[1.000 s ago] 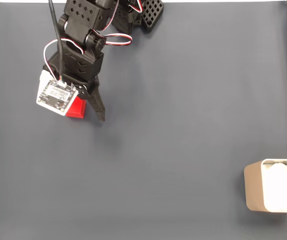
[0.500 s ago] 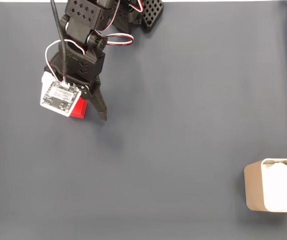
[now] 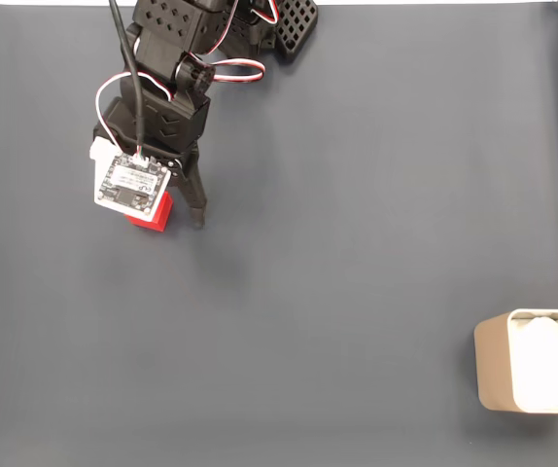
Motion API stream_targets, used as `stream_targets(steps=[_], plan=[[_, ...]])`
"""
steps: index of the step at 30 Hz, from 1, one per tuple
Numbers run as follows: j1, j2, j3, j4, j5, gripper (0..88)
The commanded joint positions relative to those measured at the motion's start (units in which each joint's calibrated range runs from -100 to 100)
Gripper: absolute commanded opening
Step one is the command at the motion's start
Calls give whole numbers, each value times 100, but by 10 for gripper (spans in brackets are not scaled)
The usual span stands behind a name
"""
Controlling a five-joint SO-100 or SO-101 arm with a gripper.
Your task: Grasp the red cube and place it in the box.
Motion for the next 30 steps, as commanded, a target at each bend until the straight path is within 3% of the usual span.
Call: stream_targets(steps=[1,20,30], plan=[[-47,-268,-31,-32,29,286],[-90,-355,23,-16,-190,14],[-218,-459,-68,271,-493,0]])
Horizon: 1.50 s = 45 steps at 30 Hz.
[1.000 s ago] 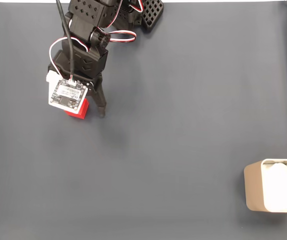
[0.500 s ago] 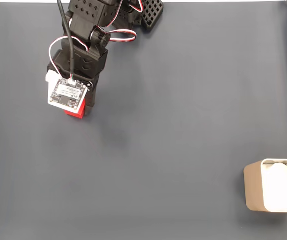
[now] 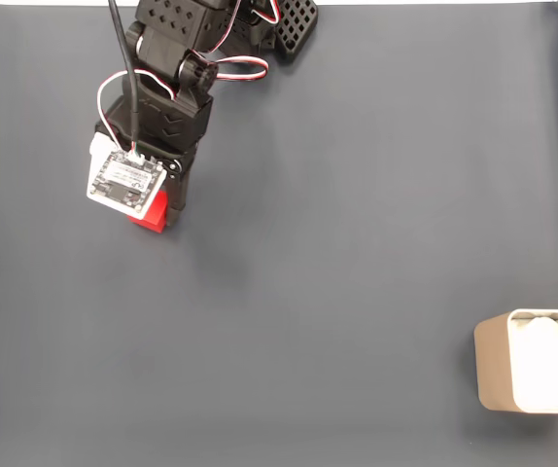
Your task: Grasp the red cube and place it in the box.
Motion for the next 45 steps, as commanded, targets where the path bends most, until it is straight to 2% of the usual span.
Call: stream_targets(steps=[1,14,28,45], plan=[[-164,-294,-141,289,-190,0],[-952,-900,-843,1060,-459,0],[-2387,-1299,-2130,1551,-523,0],[-4311,-614,-3954,1625,-444,0]])
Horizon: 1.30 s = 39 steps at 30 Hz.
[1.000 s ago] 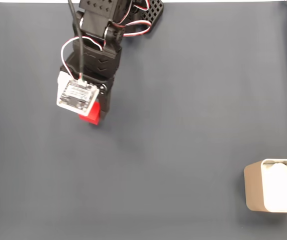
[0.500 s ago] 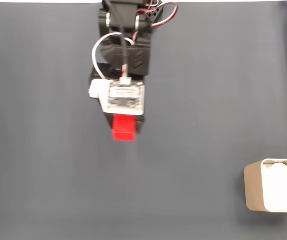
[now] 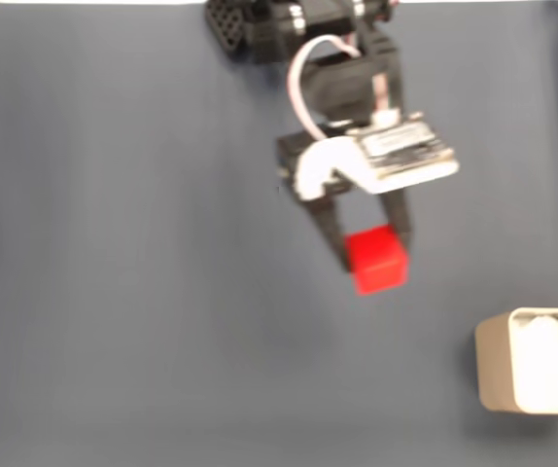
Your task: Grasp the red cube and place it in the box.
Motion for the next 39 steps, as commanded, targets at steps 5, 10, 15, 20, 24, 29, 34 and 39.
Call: stream_targets(steps=[5,10,15,20,24,29,34,39], plan=[[-826,375,-829,-96,59,0],[-1195,912,-1358,-293,83,0],[-1387,1606,-2079,-326,29,0],[-1458,2264,-2782,-391,-5,0],[-1486,2827,-3347,-498,-5,0],[-1515,3408,-3995,-531,-10,0],[-1508,3885,-4451,-613,-24,0],[-1508,4274,-4698,-809,-54,0]])
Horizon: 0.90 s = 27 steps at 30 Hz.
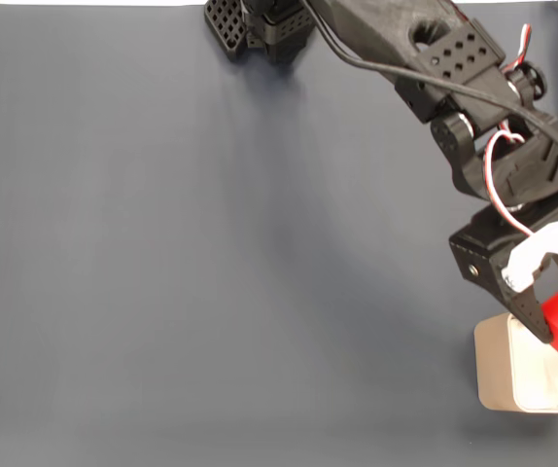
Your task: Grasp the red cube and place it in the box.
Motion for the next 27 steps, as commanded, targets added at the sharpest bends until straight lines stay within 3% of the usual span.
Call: stream_targets(steps=[1,27], plan=[[-54,149,-467,-270,-24,0],[-32,1432,-1516,-475,-93,0]])
